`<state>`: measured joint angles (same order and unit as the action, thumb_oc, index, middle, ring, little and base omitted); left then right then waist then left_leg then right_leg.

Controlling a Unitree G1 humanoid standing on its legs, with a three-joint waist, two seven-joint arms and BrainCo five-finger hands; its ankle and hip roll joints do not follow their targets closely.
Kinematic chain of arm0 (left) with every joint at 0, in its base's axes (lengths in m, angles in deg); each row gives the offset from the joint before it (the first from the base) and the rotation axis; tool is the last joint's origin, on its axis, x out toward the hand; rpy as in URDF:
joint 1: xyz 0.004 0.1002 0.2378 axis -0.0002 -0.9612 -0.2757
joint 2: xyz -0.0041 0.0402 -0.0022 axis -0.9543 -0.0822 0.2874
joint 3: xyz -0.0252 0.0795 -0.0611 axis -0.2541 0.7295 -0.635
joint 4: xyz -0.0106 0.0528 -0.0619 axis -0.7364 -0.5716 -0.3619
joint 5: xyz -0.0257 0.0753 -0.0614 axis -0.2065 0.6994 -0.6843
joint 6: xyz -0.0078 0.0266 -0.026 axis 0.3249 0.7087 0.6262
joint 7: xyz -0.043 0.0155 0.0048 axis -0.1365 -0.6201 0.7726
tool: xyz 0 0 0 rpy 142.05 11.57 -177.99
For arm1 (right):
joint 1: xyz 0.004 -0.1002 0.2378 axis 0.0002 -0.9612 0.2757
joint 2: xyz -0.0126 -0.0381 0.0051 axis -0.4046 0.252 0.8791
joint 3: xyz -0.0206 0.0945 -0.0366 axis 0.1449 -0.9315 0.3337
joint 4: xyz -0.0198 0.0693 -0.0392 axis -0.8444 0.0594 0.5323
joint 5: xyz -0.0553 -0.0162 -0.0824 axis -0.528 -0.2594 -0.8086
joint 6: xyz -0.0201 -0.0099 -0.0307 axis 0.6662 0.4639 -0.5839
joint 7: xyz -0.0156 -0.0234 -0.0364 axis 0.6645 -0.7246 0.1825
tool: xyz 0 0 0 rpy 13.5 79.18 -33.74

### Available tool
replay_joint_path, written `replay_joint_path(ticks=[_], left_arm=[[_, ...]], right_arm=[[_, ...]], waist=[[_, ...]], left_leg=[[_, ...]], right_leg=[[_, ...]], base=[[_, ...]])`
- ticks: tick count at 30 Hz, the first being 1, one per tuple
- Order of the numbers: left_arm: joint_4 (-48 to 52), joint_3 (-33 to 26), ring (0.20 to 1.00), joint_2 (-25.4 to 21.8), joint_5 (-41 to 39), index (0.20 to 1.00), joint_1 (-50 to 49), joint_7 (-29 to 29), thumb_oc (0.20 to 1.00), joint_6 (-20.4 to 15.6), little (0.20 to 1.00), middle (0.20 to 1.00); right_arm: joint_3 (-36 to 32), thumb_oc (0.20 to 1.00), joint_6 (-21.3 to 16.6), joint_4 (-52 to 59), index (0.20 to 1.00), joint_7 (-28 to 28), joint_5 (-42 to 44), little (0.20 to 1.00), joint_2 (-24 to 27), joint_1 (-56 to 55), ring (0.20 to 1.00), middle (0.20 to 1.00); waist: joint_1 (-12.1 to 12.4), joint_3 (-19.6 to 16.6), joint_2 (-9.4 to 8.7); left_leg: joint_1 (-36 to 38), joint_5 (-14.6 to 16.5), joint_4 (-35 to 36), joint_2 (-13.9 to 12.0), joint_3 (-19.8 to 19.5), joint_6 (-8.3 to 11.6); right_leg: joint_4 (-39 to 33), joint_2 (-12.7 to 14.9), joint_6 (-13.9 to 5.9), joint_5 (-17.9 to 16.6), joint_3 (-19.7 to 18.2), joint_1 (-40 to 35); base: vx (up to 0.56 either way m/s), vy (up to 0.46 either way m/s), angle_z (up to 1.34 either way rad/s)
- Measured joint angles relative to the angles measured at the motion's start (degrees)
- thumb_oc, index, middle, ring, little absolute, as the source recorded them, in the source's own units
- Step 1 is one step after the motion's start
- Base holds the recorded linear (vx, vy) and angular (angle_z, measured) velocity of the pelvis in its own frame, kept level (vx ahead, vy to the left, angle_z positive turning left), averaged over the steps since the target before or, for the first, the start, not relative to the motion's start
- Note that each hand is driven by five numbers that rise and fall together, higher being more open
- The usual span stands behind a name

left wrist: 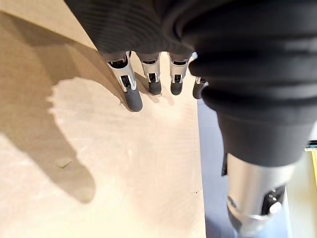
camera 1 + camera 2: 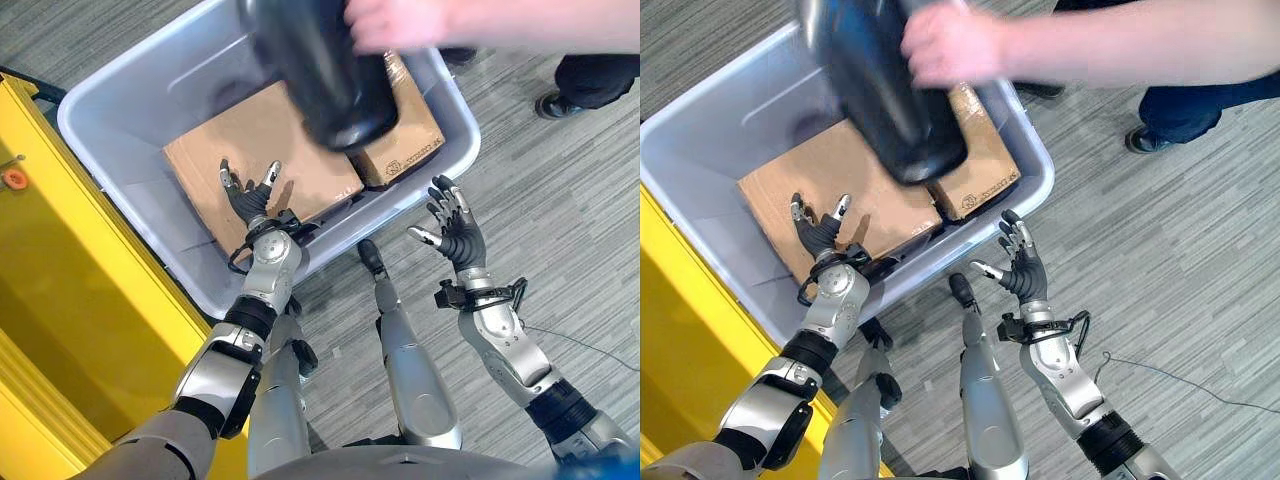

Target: Move parts from the plastic box to the shelf.

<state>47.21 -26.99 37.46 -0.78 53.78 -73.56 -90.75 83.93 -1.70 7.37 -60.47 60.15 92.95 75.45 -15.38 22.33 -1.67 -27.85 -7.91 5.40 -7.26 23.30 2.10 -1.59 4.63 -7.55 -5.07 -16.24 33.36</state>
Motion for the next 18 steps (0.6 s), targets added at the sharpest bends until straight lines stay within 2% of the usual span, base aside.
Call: replay_joint_path(ticks=[18], left_arm=[[-3.9, 0.1, 1.000, -0.2, -0.1, 1.000, 0.4, 1.1, 1.000, 0.0, 1.000, 1.000]], right_arm=[[0.2, 1.000, -0.7, 0.0, 1.000, 0.7, 0.1, 1.000, 0.0, -0.1, 1.000, 1.000]], waist=[[-0.2, -0.5, -0.13]], left_leg=[[1.0, -0.5, 0.0, -0.1, -0.4, -0.07]], right_leg=[[0.4, -0.1, 0.01, 0.0, 0.4, -1.2]], base=[[-0.01, -0.004, 0.01]])
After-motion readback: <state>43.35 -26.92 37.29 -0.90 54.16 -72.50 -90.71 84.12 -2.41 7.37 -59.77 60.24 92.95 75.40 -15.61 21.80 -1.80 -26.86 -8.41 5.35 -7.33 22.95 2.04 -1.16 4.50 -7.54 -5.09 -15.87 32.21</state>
